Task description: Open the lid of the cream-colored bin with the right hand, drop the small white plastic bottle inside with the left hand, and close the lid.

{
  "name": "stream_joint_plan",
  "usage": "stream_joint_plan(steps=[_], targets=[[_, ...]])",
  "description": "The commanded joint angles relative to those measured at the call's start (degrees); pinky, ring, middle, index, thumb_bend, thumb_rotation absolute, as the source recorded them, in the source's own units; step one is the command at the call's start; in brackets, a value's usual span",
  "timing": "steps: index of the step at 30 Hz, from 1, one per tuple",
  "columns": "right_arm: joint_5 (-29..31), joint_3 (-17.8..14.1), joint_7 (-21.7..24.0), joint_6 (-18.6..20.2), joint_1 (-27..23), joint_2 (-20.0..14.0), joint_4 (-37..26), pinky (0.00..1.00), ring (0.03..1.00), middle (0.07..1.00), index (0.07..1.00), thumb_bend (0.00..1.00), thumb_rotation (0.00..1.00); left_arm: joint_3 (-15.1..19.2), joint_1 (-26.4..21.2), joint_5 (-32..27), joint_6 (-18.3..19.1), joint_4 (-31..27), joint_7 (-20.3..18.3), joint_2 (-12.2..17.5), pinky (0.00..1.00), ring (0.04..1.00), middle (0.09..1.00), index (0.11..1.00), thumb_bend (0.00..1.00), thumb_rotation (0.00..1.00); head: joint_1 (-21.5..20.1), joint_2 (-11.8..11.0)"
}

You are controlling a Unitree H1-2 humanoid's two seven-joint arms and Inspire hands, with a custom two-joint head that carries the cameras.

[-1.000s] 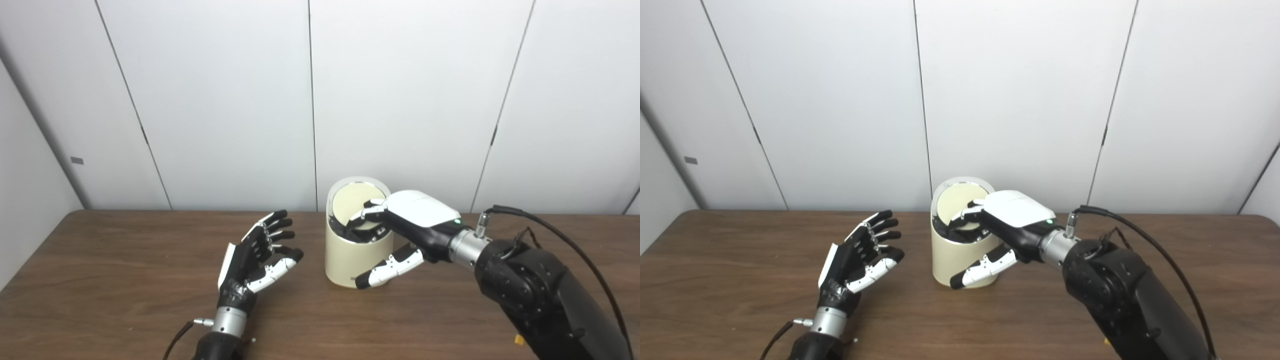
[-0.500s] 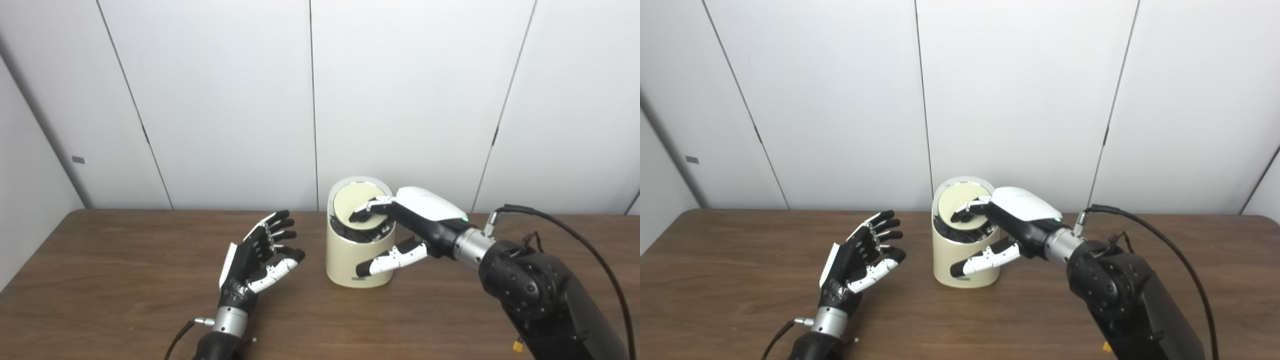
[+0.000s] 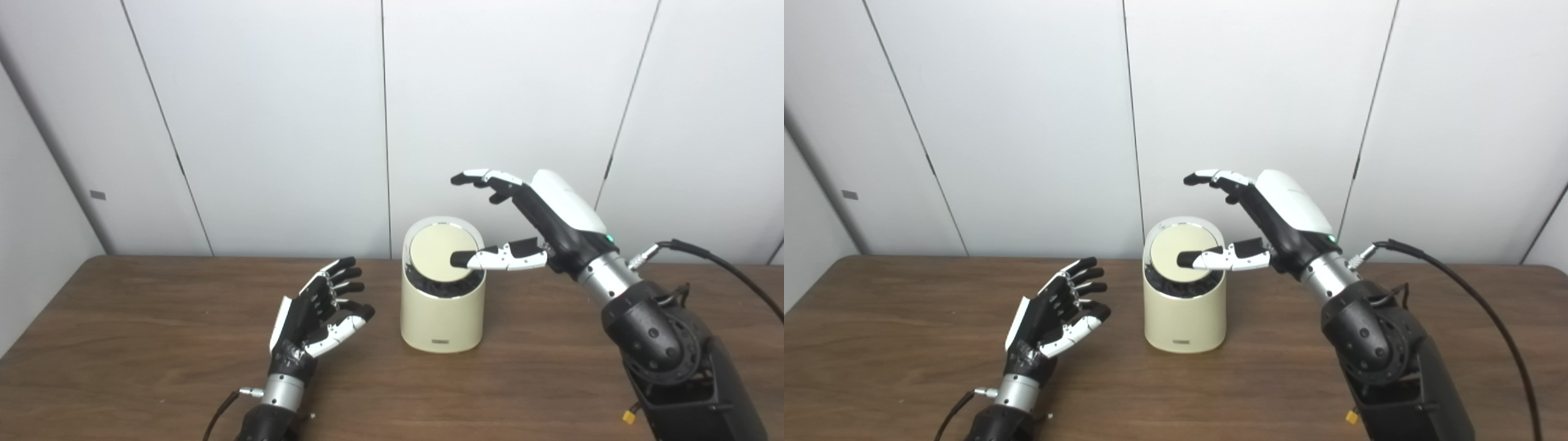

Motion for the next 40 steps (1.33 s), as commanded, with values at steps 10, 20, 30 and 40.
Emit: stream_joint_plan(steps=[10, 20, 30, 40], targets=[[6.32, -6.9, -9.86, -1.61, 5.25, 3.44, 3.68, 0.63, 0.765, 0.823, 0.817, 0.67, 0.34, 0.11, -0.8, 0.13, -0.95, -0.81, -0.2, 0.57, 0.59, 0.742, 0.794, 0.823, 0.75, 0.23, -0.08, -0.06], [15.17, -8.65, -12.71, -6.56, 11.82, 5.19, 7.94, 0.7, 0.814, 0.842, 0.857, 0.67, 0.38, 0.08, -0.51, -0.49, -1.25, -1.52, -0.93, 0.99, 0.59, 0.737, 0.796, 0.827, 0.75, 0.23, -1.28, -0.14], [22.06, -8.28, -13.16, -12.27, 16.61, 7.59, 11.92, 0.72, 0.825, 0.853, 0.885, 0.72, 0.37, 0.57, 0.22, -2.02, -0.45, -3.79, -2.48, 1.94, 0.6, 0.747, 0.816, 0.85, 0.72, 0.22, -1.84, -0.01], [23.45, -7.62, -14.03, -15.55, 18.15, 9.25, 14.21, 0.74, 0.825, 0.851, 0.883, 0.76, 0.36, 1.15, 1.35, -2.42, -0.49, -4.99, -2.88, 2.55, 0.58, 0.74, 0.803, 0.85, 0.75, 0.23, -3.39, -0.48]])
